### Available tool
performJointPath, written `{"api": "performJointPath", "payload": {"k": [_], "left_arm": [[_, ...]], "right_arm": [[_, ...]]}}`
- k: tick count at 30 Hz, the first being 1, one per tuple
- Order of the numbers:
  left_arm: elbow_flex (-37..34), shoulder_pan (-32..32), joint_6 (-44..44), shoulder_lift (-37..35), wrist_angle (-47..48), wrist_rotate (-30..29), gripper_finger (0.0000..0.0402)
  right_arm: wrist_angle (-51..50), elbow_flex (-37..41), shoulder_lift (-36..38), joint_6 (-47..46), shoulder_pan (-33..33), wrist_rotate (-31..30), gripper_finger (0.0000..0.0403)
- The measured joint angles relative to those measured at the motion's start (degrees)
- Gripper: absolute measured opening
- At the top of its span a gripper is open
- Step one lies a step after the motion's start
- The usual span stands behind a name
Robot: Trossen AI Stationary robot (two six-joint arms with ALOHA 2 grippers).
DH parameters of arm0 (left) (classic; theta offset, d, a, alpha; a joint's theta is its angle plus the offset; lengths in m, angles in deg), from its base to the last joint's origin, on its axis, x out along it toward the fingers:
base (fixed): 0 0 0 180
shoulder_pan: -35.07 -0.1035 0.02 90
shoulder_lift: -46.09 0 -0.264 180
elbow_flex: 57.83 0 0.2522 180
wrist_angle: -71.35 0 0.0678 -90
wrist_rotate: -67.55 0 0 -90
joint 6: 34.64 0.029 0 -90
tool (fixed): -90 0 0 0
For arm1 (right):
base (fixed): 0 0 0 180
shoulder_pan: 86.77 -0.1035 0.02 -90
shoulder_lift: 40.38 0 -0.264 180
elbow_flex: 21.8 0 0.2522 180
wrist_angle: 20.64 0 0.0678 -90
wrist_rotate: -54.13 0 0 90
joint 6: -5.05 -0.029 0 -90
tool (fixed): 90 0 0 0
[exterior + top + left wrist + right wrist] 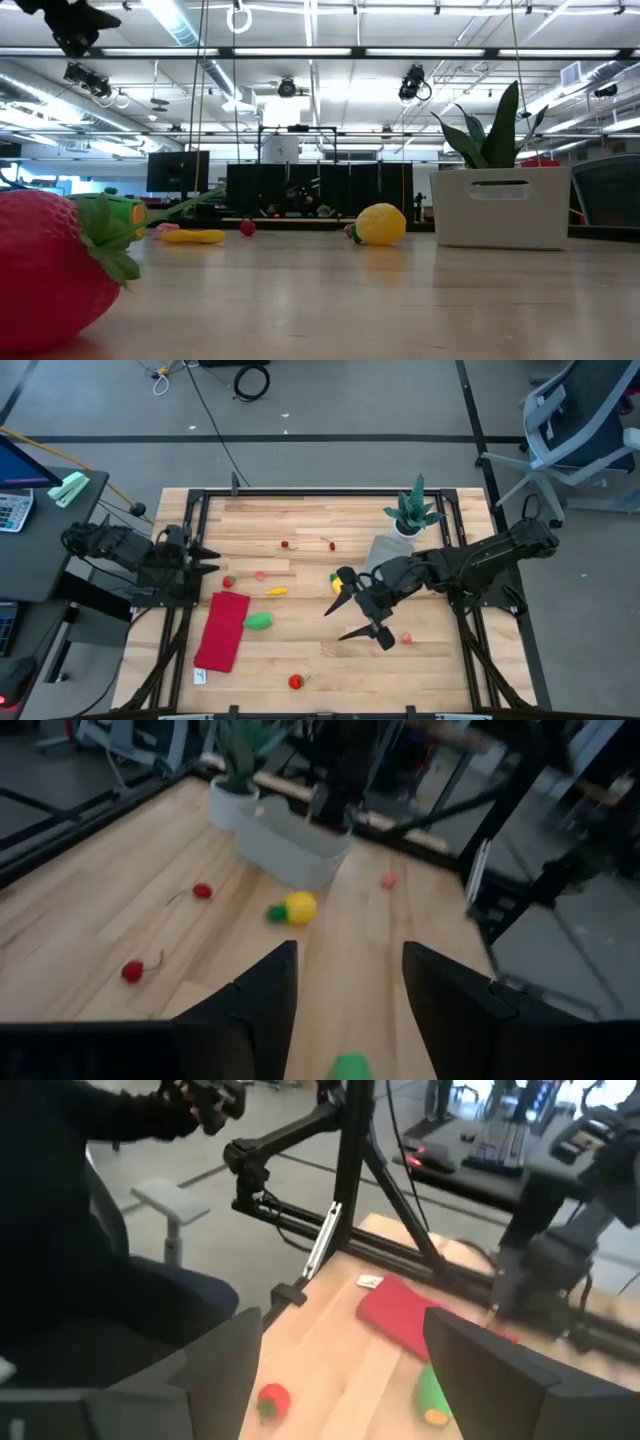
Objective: Pick and placing Produce into tupperware
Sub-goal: Put the sweetcorn into the bin
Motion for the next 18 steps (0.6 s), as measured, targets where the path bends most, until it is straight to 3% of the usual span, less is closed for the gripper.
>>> {"api": "performJointPath", "payload": {"k": [10,13,18], "left_arm": [[-0.3,0.0,-0.2,6.6,-0.5,4.7,0.0187],[-0.3,0.0,-0.1,9.4,-0.8,4.7,0.0182],[-0.3,0.0,-0.6,14.3,-0.6,5.9,0.0177]], "right_arm": [[0.4,-0.1,2.4,-6.1,0.2,-1.5,0.0288],[0.5,-0.1,2.1,-7.4,0.1,-7.7,0.0288],[-5.7,-0.1,-0.1,-18.0,1.8,-22.3,0.0288]]}}
